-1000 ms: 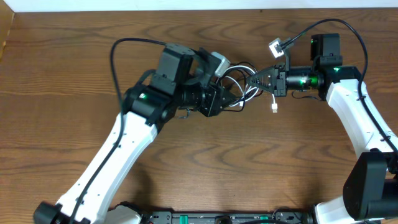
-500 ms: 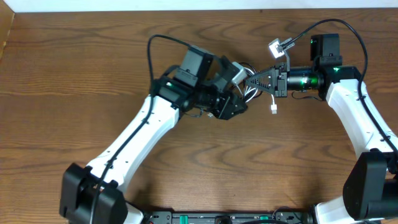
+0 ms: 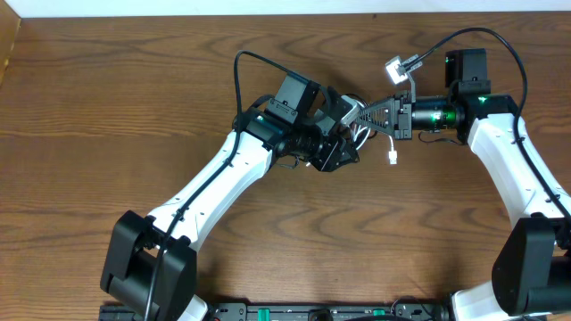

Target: Untangle cables

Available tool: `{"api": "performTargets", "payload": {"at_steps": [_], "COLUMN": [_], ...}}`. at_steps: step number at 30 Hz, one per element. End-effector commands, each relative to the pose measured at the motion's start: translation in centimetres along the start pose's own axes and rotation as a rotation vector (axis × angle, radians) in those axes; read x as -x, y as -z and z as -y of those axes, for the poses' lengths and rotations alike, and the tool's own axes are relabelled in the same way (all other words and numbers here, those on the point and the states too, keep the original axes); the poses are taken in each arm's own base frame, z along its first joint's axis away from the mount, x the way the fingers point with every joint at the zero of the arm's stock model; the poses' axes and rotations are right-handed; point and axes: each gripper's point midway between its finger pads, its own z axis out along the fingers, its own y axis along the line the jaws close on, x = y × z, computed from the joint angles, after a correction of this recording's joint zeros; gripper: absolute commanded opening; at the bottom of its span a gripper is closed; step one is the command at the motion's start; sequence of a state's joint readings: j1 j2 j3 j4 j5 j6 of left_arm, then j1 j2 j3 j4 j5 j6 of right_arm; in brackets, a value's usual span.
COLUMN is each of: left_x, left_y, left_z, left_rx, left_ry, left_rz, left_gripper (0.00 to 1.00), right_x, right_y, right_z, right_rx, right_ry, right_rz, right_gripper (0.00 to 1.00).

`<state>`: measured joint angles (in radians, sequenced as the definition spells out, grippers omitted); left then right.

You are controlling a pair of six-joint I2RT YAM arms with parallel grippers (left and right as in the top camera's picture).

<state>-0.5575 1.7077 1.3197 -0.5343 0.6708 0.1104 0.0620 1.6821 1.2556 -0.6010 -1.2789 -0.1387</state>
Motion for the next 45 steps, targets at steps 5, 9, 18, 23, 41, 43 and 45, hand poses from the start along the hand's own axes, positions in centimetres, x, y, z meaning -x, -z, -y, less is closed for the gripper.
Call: {"api": "performTargets", "payload": {"at_steps": [5,9,18,23,41,43,45], "left_x": [0.6,1.7,4.8,5.3,0.7,0.1,-0.5], "left_y": [-0.2,1.2,11.8,15.9,25.1,25.3,25.2], "left_z": [-0.7,-0.3,1.0,2.8,-0.6,-1.3,-1.7], "left_rx": [0.035,0.043,0.297,0.335,0.607,0.625,0.633], "left_ry": [-0.03,0.001,0.083,0.088,0.355,0.38,0.401], "left_rz": [0.015,0.068,0.321,0.433,0.559,0.547,0.523], "left_gripper": [0.07,0.08,0.07,0.07,0.07,0.08,0.07], "right_x": [0.5,0.3,-2.8,-5.0,-9.9,-9.9,-9.8], "right_y": [0.3,0.3,2.6,5.3,13.7,13.5,12.1], "right_z": [-1.2,-0.3,7.7,10.9,14.2,14.1,13.8], "right_rx": [0.048,-0.004,-0.517,-0.792,-1.385,-1.375,-1.286], "right_ry": [-0.025,-0.086,-0.487,-0.602,-0.634,-0.636,-0.636], "right_rz": [0.014,0.01,-0.008,-0.011,-0.117,-0.118,-0.126], "right_gripper": [0.01,0.01,0.01,0.01,0.06,0.06,0.06]}}
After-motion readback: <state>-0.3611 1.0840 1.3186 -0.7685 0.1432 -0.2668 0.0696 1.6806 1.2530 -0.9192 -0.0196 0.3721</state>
